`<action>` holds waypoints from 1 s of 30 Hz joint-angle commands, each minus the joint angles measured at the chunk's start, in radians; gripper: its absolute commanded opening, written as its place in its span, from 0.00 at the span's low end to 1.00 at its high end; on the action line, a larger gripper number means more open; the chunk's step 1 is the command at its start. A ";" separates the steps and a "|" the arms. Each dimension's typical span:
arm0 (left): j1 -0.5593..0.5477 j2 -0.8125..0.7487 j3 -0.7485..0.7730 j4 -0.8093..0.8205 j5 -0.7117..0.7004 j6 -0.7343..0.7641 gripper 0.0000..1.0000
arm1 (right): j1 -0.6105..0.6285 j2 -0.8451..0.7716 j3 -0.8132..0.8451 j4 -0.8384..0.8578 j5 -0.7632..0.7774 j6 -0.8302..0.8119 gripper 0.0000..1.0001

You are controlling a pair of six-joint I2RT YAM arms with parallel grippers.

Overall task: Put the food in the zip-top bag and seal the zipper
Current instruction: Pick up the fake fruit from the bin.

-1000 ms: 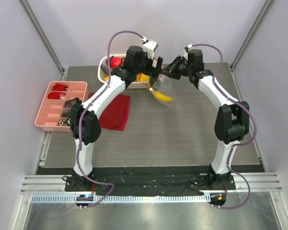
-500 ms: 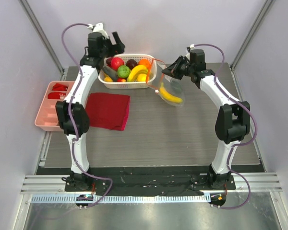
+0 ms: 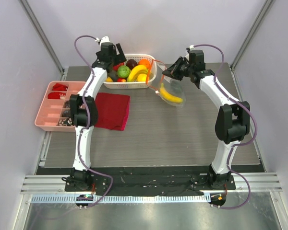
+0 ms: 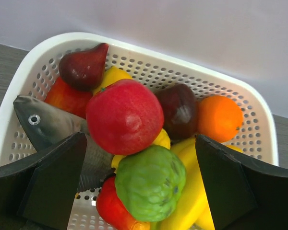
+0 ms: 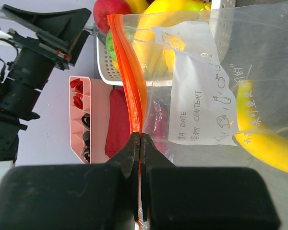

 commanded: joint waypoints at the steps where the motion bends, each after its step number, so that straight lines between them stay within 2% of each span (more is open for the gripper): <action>1: 0.005 0.020 0.035 0.082 -0.061 0.040 1.00 | -0.003 -0.059 0.025 0.010 0.018 -0.022 0.01; 16: 0.008 0.157 0.094 0.110 -0.044 0.052 0.99 | -0.003 -0.047 0.029 -0.002 0.030 -0.032 0.01; 23: 0.008 0.084 0.068 0.150 -0.028 0.071 0.74 | -0.004 -0.044 0.028 -0.007 0.032 -0.035 0.01; 26: 0.008 0.027 0.039 0.159 -0.029 0.088 0.68 | -0.003 -0.042 0.028 -0.010 0.029 -0.033 0.01; 30: 0.006 -0.076 -0.030 0.204 -0.031 0.111 0.65 | -0.003 -0.041 0.029 -0.010 0.026 -0.033 0.01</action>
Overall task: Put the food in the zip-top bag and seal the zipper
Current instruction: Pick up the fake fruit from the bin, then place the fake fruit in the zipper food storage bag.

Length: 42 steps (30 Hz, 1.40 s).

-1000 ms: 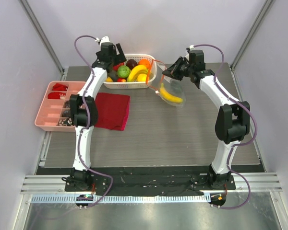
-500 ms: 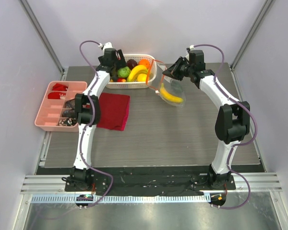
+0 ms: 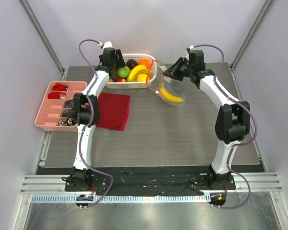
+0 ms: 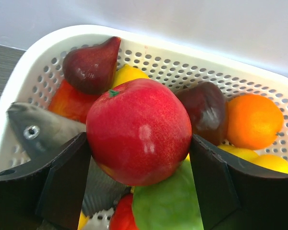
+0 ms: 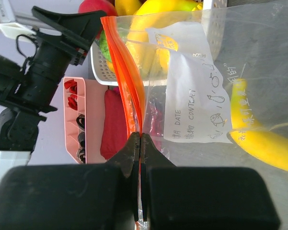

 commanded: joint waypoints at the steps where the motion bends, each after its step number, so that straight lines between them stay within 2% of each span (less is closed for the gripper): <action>1: 0.004 -0.209 -0.047 0.122 0.013 0.044 0.65 | -0.004 -0.039 0.031 0.009 0.007 -0.017 0.01; 3: 0.001 -0.261 -0.065 0.129 0.033 0.047 0.64 | -0.003 -0.037 0.031 0.009 0.004 -0.014 0.01; 7: -0.011 -0.343 -0.085 0.072 0.174 0.022 0.60 | -0.003 -0.033 0.025 0.021 -0.005 0.007 0.01; 8: -0.020 -0.360 -0.121 0.058 0.264 0.004 0.59 | -0.004 -0.031 0.022 0.031 -0.008 0.015 0.01; 11: -0.044 -0.444 -0.221 0.052 0.417 -0.074 0.58 | -0.003 -0.025 0.020 0.050 -0.022 0.032 0.01; 14: -0.100 -0.501 -0.292 0.041 0.496 -0.102 0.61 | -0.003 -0.022 0.022 0.071 -0.044 0.044 0.01; 20: -0.206 -0.551 -0.399 0.047 0.510 -0.088 0.61 | 0.005 -0.034 0.015 0.093 -0.070 0.061 0.01; 27: -0.239 -0.476 -0.363 -0.006 0.515 -0.093 0.64 | 0.014 -0.063 -0.012 0.150 -0.122 0.081 0.01; 30: -0.242 -0.446 -0.315 -0.060 0.522 -0.075 0.77 | 0.014 -0.072 -0.011 0.168 -0.145 0.093 0.01; 34: -0.241 -0.432 -0.249 -0.138 0.547 -0.039 1.00 | 0.014 -0.068 -0.001 0.186 -0.162 0.102 0.01; 38: -0.206 -0.453 -0.223 -0.171 0.599 -0.030 1.00 | 0.014 -0.057 0.012 0.197 -0.182 0.112 0.01; 40: -0.167 -0.496 -0.278 -0.113 0.668 -0.100 1.00 | 0.014 -0.054 0.019 0.197 -0.186 0.112 0.01; 42: -0.114 -0.531 -0.358 -0.005 0.659 -0.128 1.00 | 0.011 -0.054 0.017 0.197 -0.185 0.113 0.01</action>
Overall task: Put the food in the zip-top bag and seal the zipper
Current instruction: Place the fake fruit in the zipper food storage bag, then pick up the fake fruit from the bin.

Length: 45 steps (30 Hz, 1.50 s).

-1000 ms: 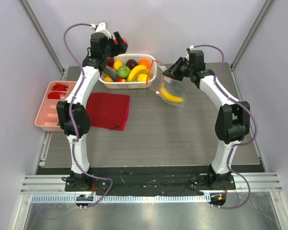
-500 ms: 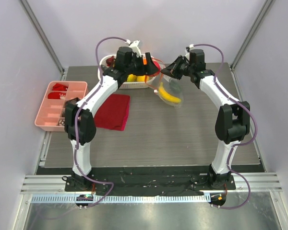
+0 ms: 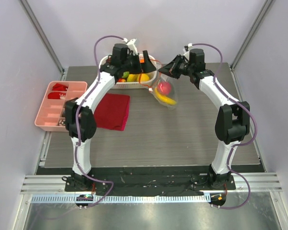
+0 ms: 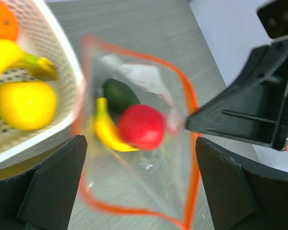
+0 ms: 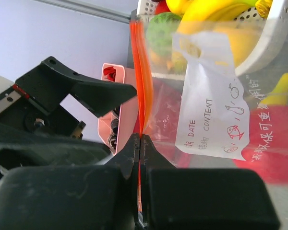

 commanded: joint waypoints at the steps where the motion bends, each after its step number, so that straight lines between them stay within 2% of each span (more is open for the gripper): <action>1: 0.108 -0.107 -0.084 0.145 0.050 -0.058 1.00 | 0.000 -0.051 0.028 0.062 -0.029 0.013 0.01; 5: 0.152 -0.066 -0.058 0.090 -0.121 0.037 1.00 | -0.018 -0.052 0.007 0.051 -0.008 0.005 0.01; 9: 0.163 0.028 0.012 0.046 -0.217 0.126 1.00 | -0.027 -0.048 -0.001 0.045 -0.006 -0.007 0.01; 15: 0.164 0.155 0.110 0.052 -0.361 0.173 0.99 | -0.029 -0.048 -0.001 0.036 -0.003 -0.023 0.01; 22: 0.166 0.242 0.161 0.052 -0.434 0.201 1.00 | -0.034 -0.049 -0.001 0.030 -0.003 -0.029 0.01; 29: 0.166 0.313 0.198 0.035 -0.432 0.206 0.97 | -0.043 -0.051 0.001 0.020 -0.003 -0.030 0.01; 33: 0.166 0.333 0.215 0.034 -0.432 0.202 0.91 | -0.047 -0.049 0.001 0.016 -0.005 -0.029 0.01; 36: 0.168 0.333 0.226 0.026 -0.435 0.202 0.81 | -0.049 -0.049 -0.001 0.014 -0.005 -0.029 0.01; 37: 0.168 0.318 0.223 0.026 -0.436 0.201 0.76 | -0.049 -0.049 -0.001 0.013 -0.005 -0.030 0.01; 40: 0.172 0.251 0.192 0.046 -0.435 0.195 0.68 | -0.052 -0.049 -0.004 0.011 -0.005 -0.030 0.01; 45: 0.169 0.134 0.160 0.081 -0.369 0.177 0.61 | -0.055 -0.048 -0.011 0.013 -0.008 -0.018 0.01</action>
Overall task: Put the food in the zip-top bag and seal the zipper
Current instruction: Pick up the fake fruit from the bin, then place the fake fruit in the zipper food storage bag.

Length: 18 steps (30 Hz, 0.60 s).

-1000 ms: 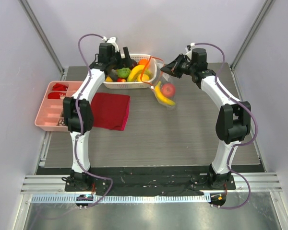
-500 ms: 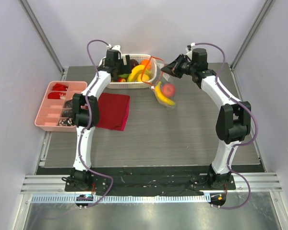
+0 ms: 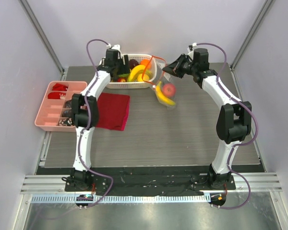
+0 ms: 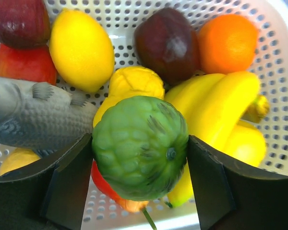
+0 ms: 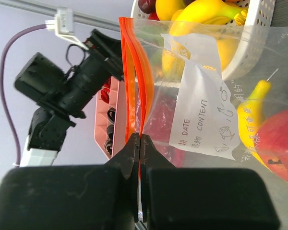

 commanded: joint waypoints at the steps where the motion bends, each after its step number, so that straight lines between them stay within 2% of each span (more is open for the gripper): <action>1: 0.002 -0.196 0.005 0.066 0.104 -0.031 0.61 | -0.007 -0.048 -0.010 0.016 -0.007 -0.001 0.01; 7: -0.047 -0.298 0.005 0.085 0.304 -0.130 0.61 | -0.007 -0.046 -0.012 0.019 -0.010 0.010 0.01; 18: -0.214 -0.307 -0.060 0.065 0.350 -0.158 0.64 | -0.015 -0.057 -0.029 0.022 0.002 0.027 0.01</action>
